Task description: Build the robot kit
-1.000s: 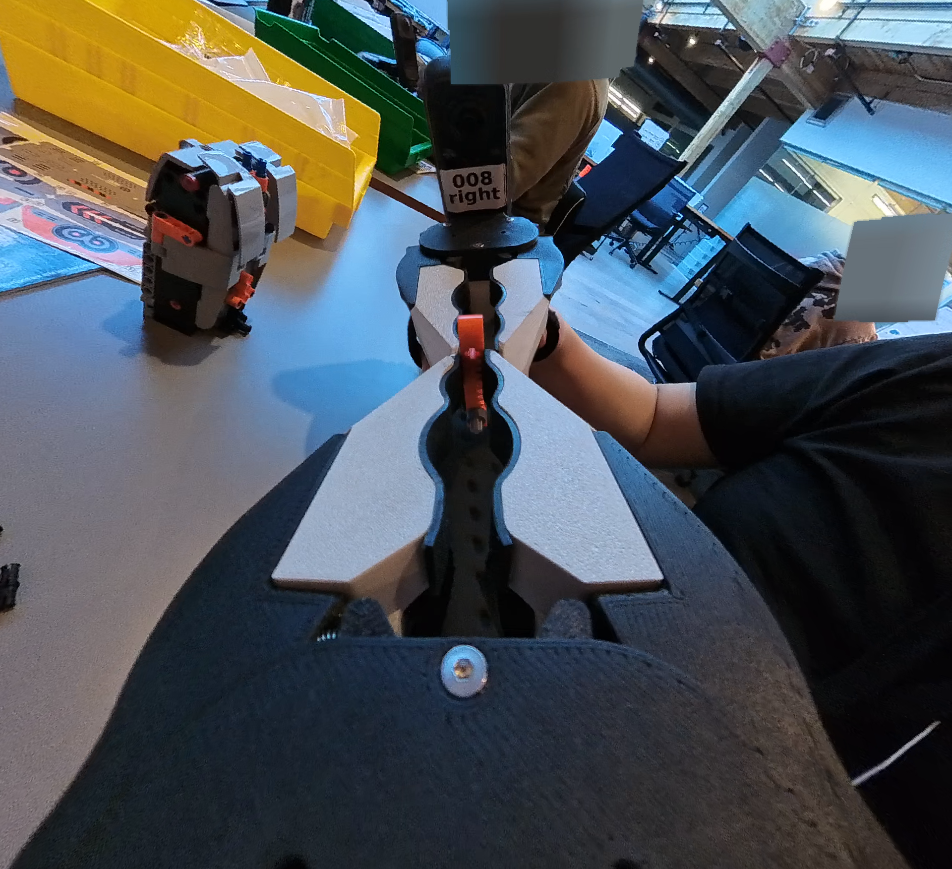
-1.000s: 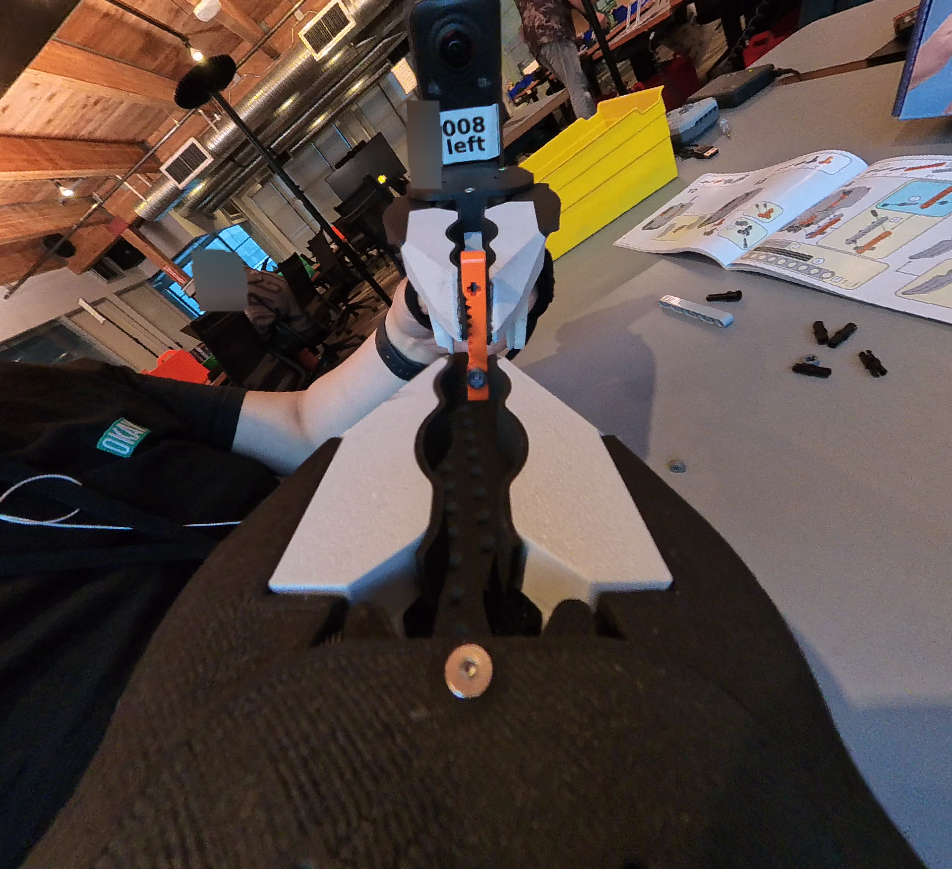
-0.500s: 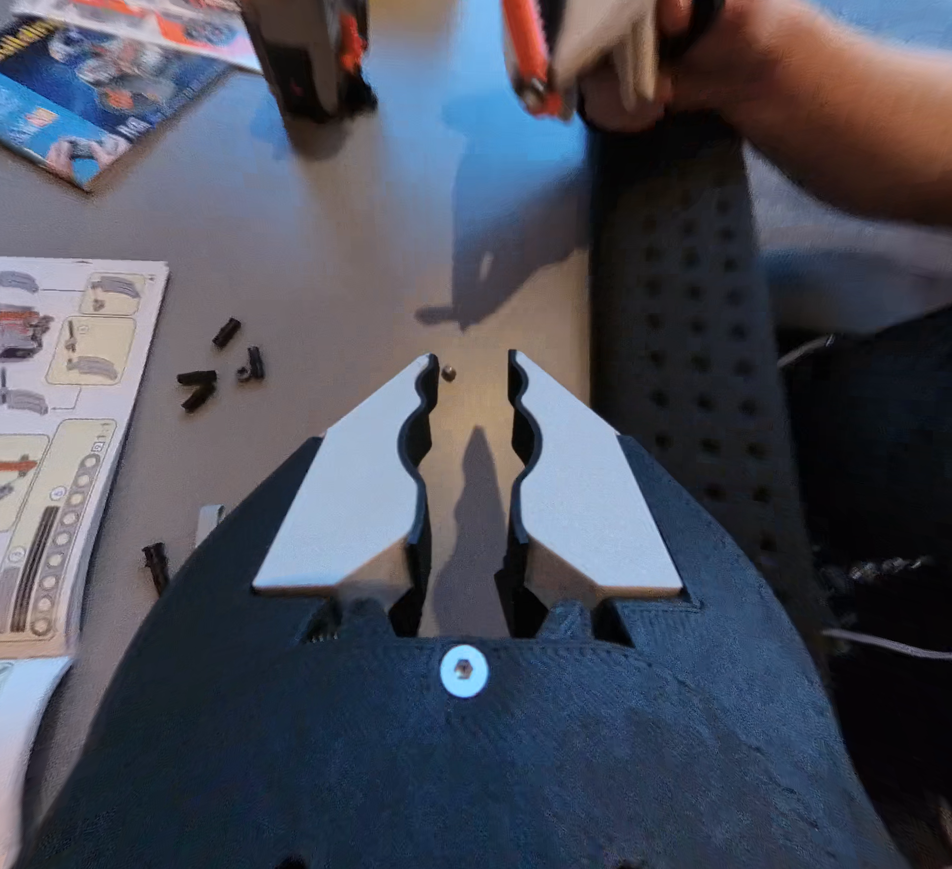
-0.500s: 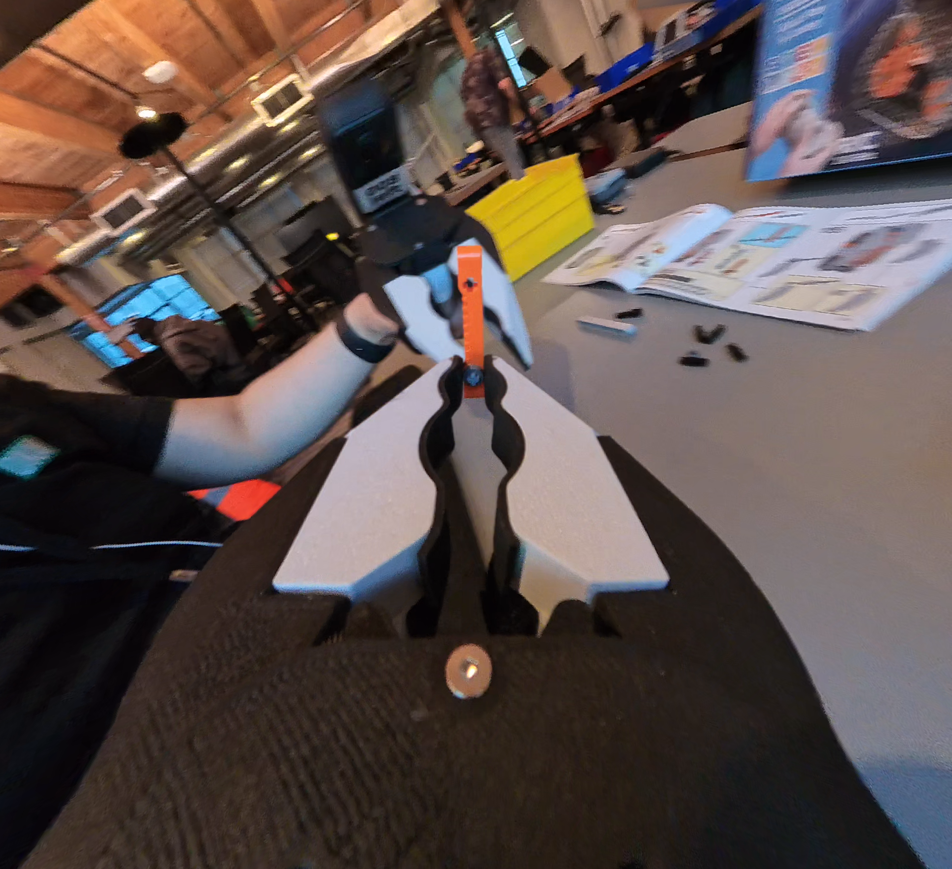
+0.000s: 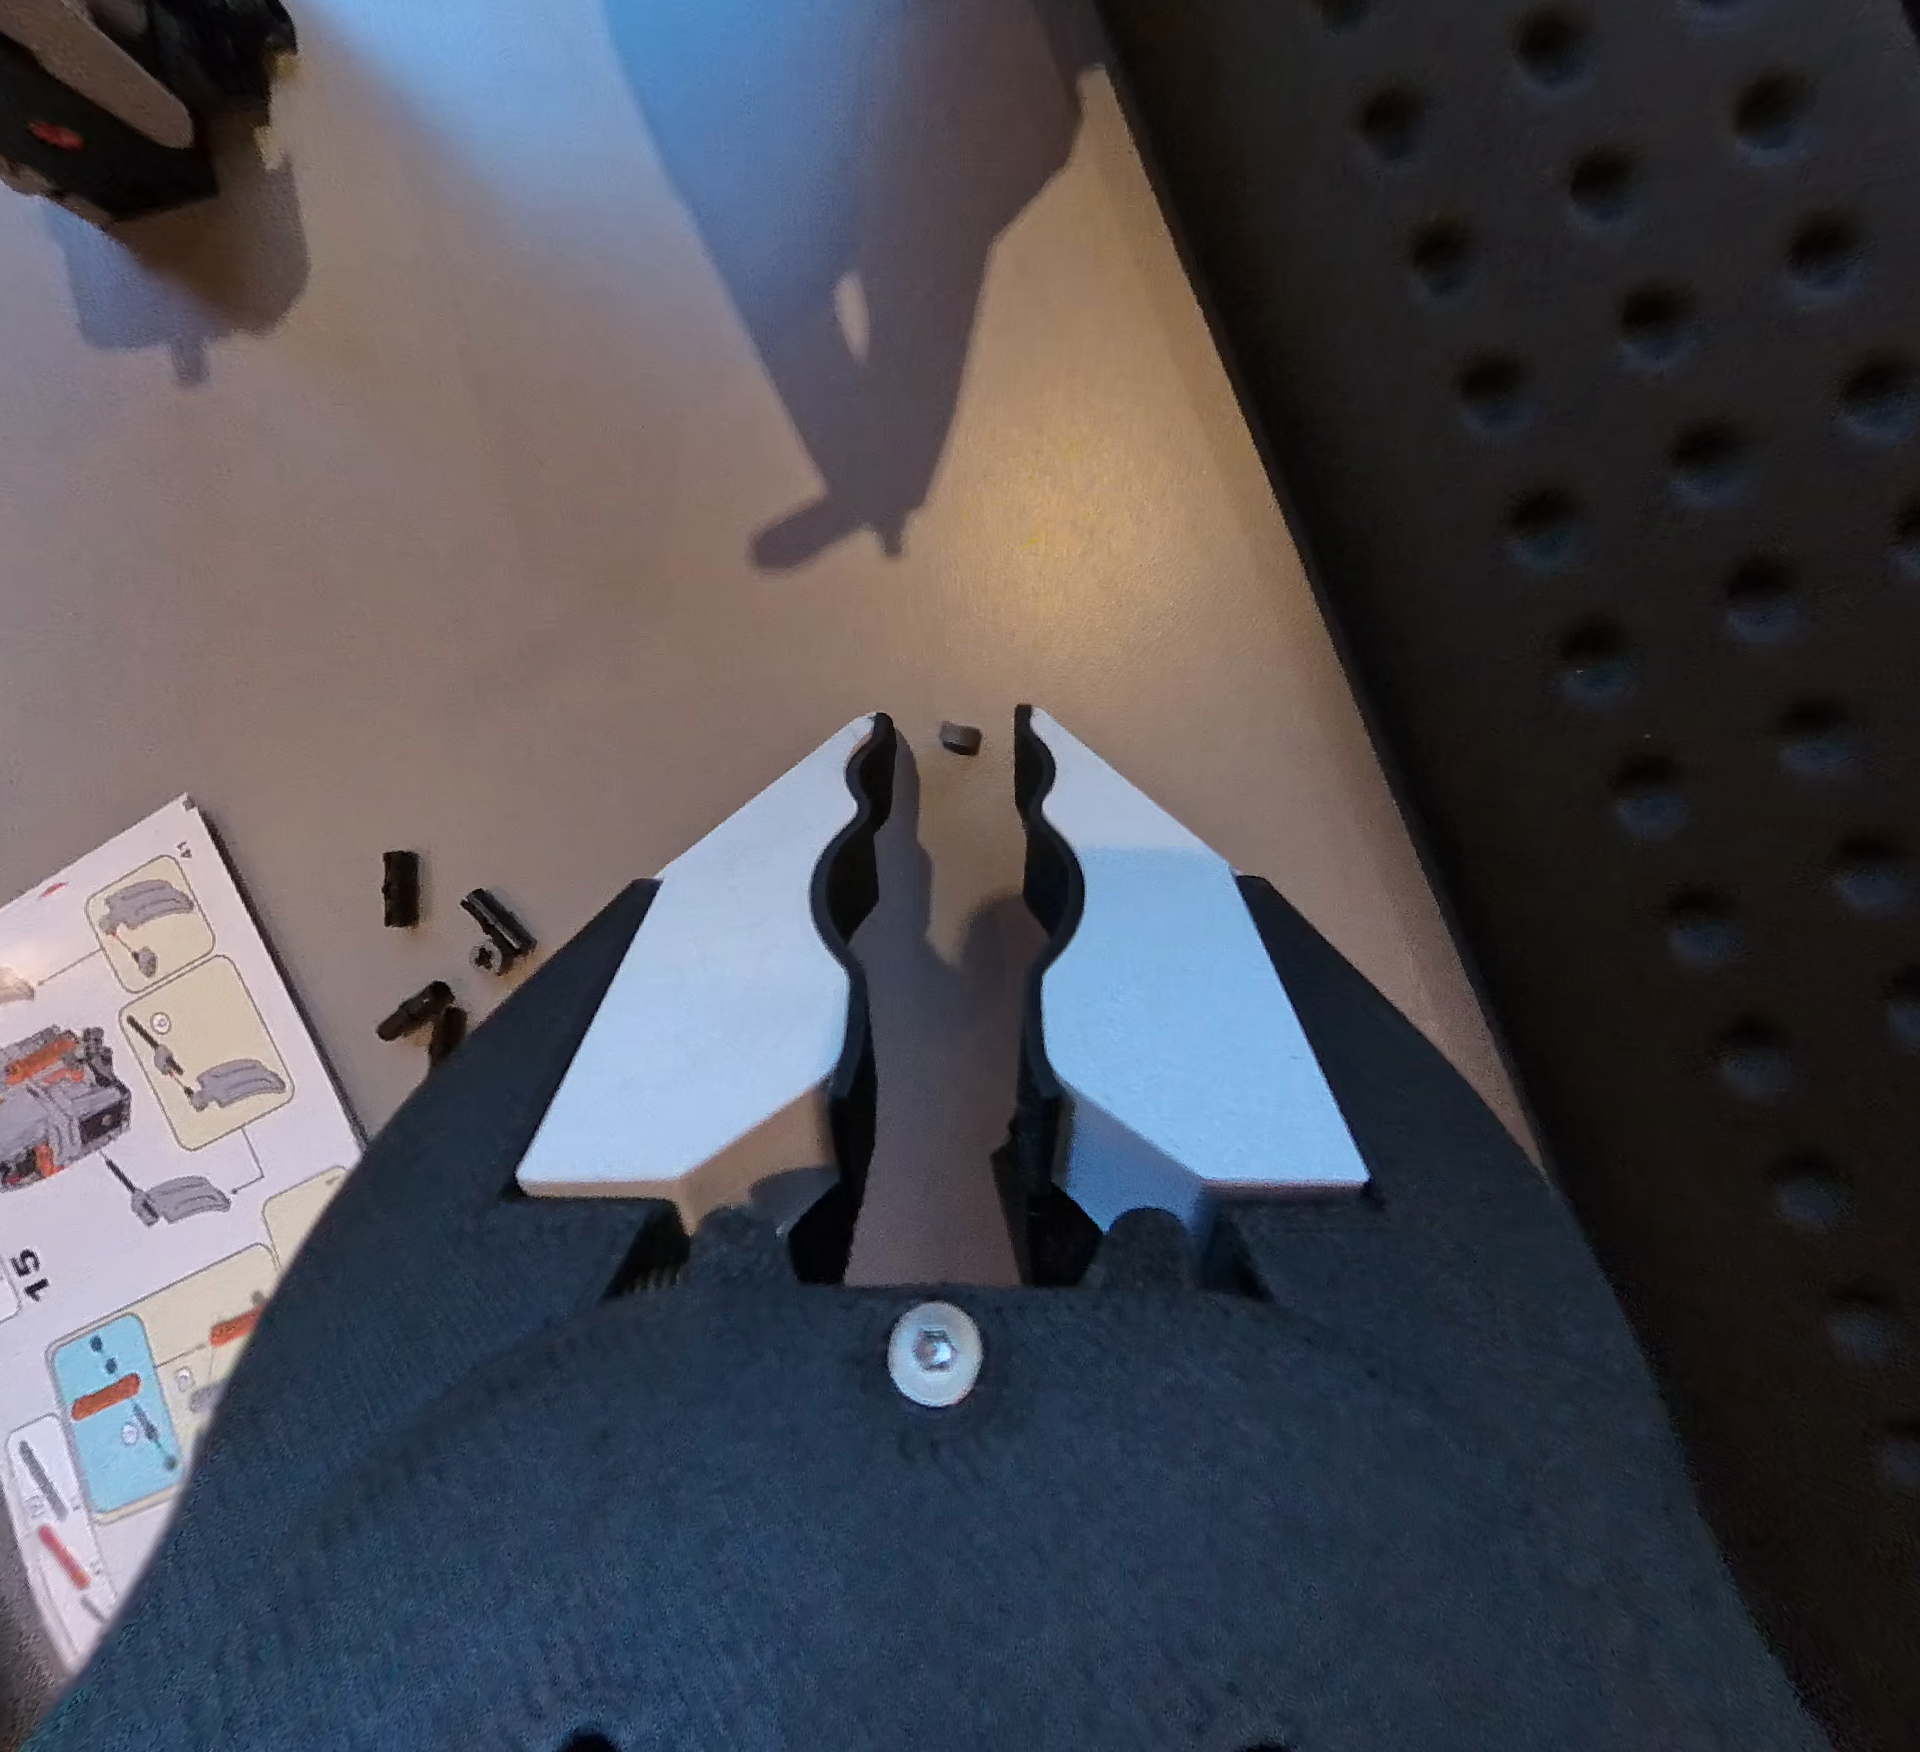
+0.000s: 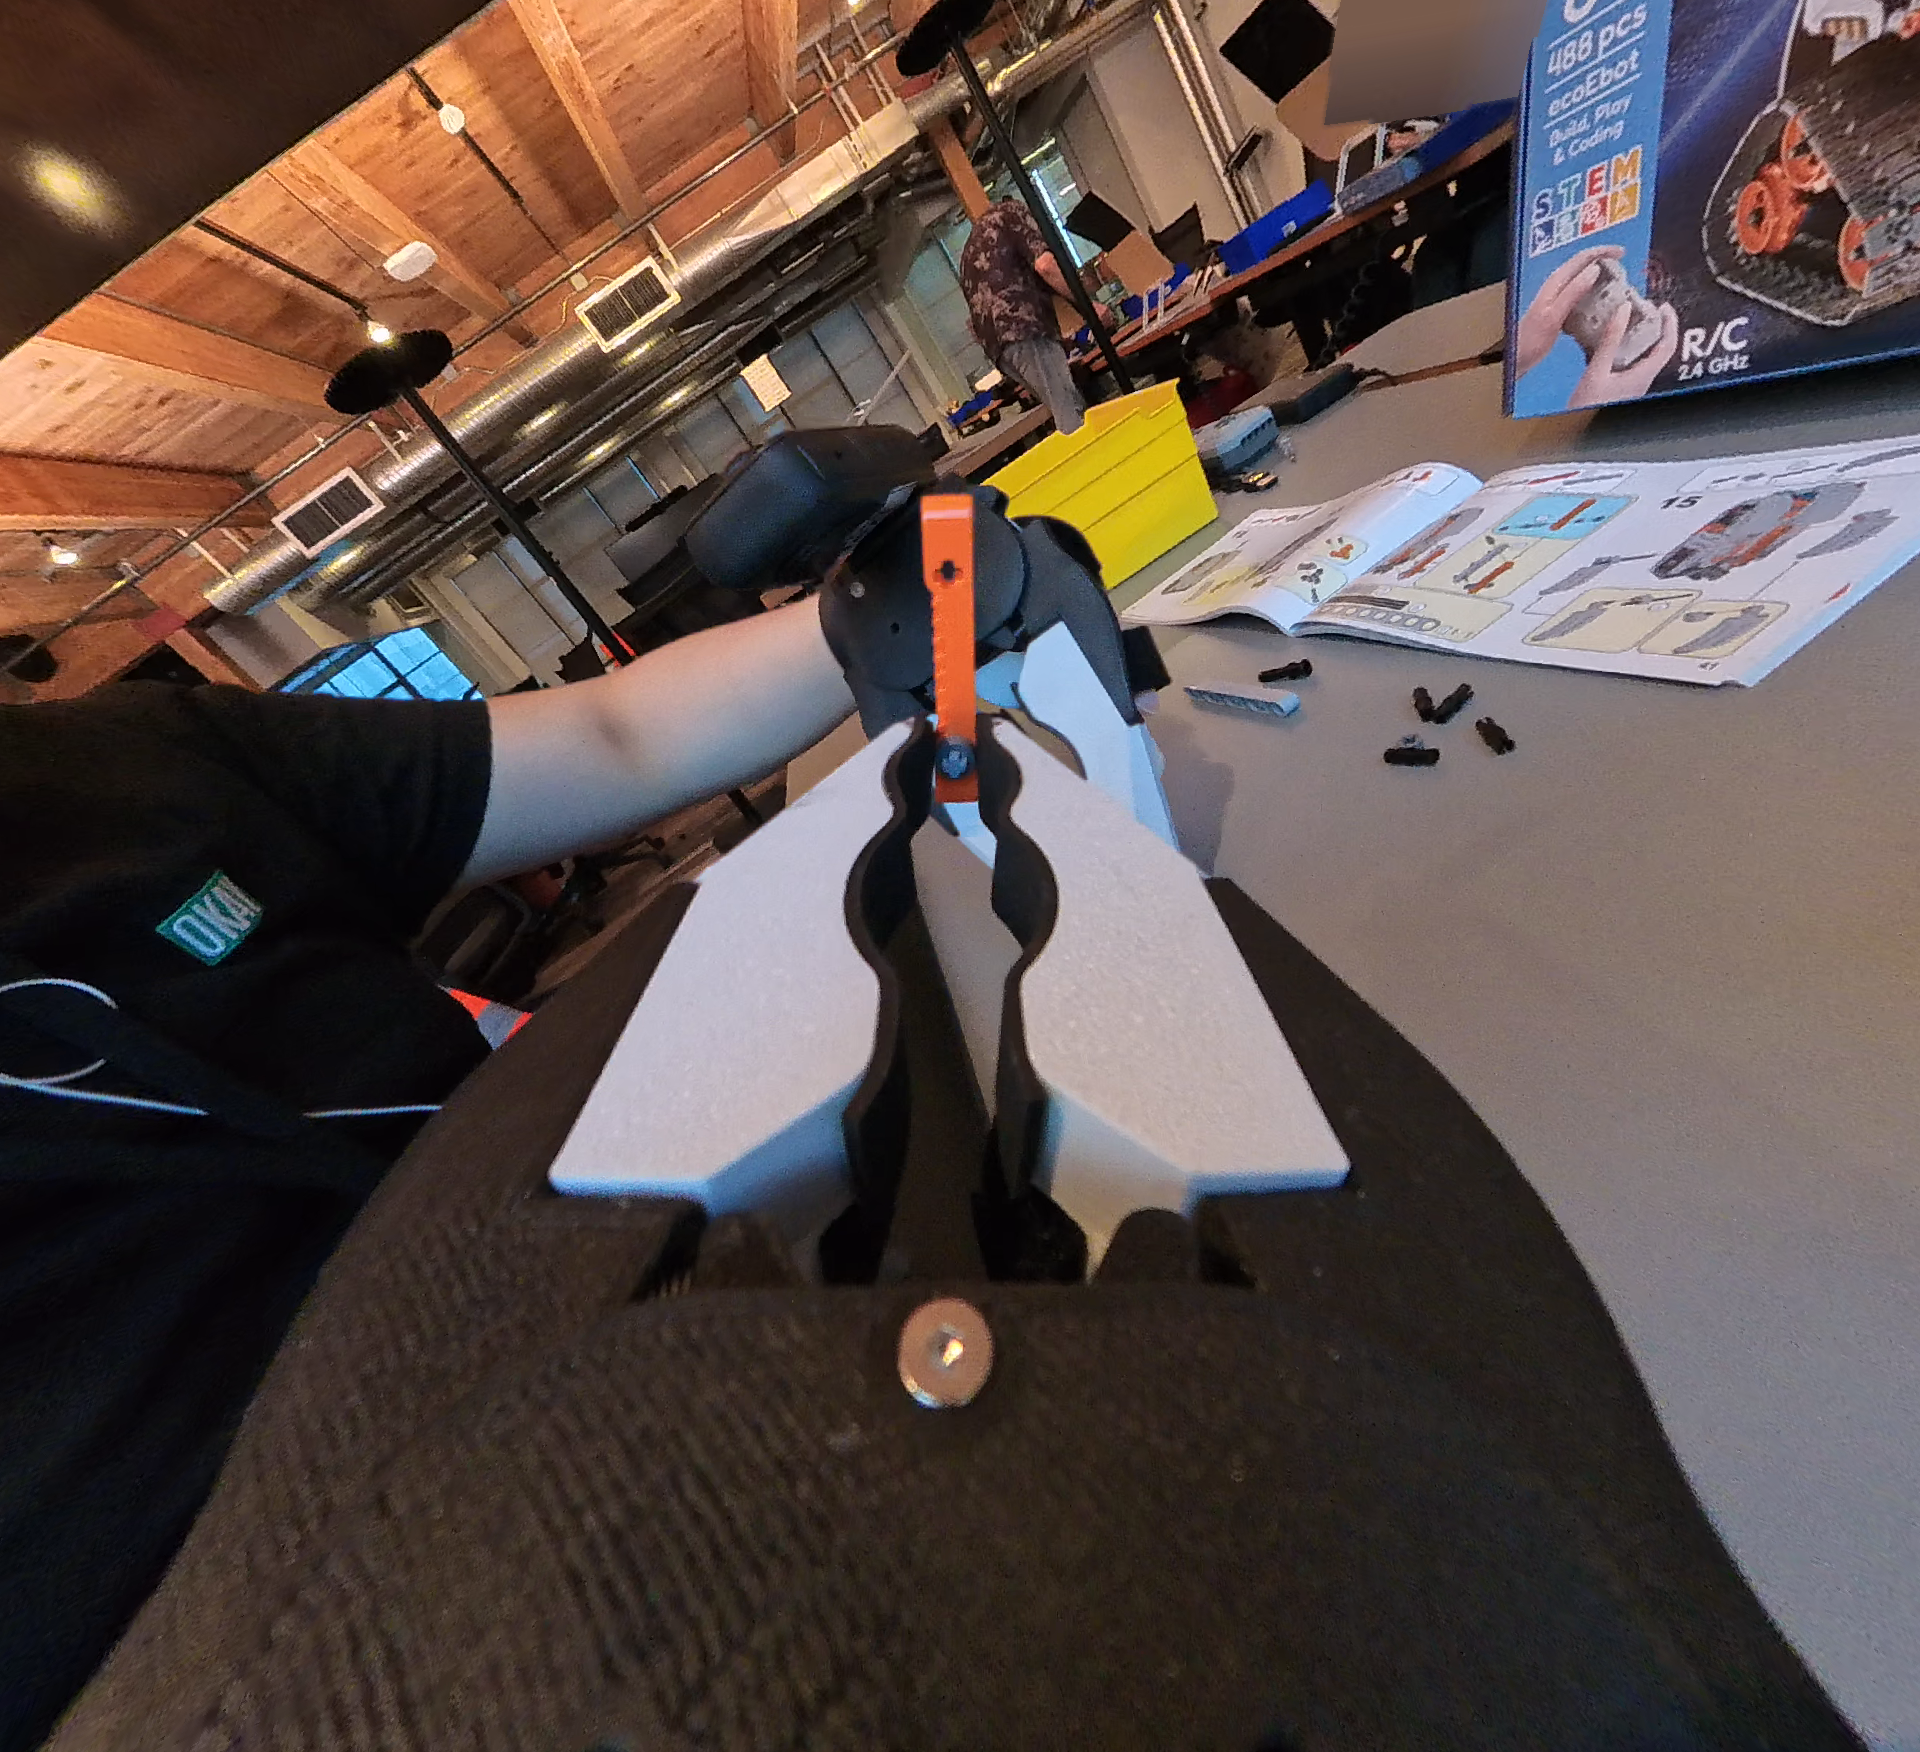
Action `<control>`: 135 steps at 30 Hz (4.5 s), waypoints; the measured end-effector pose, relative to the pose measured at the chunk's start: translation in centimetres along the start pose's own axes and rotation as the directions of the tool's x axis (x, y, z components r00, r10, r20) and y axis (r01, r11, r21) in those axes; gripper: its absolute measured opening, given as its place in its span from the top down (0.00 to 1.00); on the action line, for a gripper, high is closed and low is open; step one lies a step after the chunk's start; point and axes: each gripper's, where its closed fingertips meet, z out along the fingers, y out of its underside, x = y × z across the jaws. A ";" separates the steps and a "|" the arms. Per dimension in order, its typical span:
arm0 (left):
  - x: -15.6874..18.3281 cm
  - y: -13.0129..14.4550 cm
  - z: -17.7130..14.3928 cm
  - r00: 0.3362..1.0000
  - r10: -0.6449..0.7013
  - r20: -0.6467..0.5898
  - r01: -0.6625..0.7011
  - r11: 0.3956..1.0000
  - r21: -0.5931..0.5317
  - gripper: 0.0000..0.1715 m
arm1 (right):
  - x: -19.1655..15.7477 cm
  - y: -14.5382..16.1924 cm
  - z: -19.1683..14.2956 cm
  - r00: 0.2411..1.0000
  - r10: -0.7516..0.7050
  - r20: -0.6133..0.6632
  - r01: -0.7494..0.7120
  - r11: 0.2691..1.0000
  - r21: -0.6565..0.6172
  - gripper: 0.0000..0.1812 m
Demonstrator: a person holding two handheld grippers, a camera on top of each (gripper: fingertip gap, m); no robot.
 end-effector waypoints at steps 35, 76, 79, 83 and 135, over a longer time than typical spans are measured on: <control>5.3 -0.4 -9.3 0.801 -0.282 0.528 0.052 0.911 0.408 0.98 | -2.9 8.1 10.7 0.999 0.037 0.026 -0.025 0.934 -0.357 0.97; 6.1 2.4 -6.1 0.815 -0.278 0.508 0.166 0.953 0.255 0.99 | -0.7 12.2 11.5 0.983 -0.112 -0.145 0.008 0.818 -0.575 0.97; 6.2 2.5 -5.9 0.819 -0.249 0.517 0.154 0.963 0.221 0.99 | -0.6 12.5 11.5 0.979 -0.141 -0.150 0.026 0.807 -0.590 0.97; 6.7 2.7 -5.4 0.839 -0.192 0.510 0.115 0.977 0.178 0.99 | -0.7 13.1 11.5 0.977 -0.166 -0.135 0.046 0.778 -0.626 0.97; 8.2 -3.9 -14.8 0.815 -0.577 0.059 0.223 0.406 0.886 0.98 | -8.8 5.8 11.5 0.926 -0.194 0.324 0.239 0.965 -0.105 0.97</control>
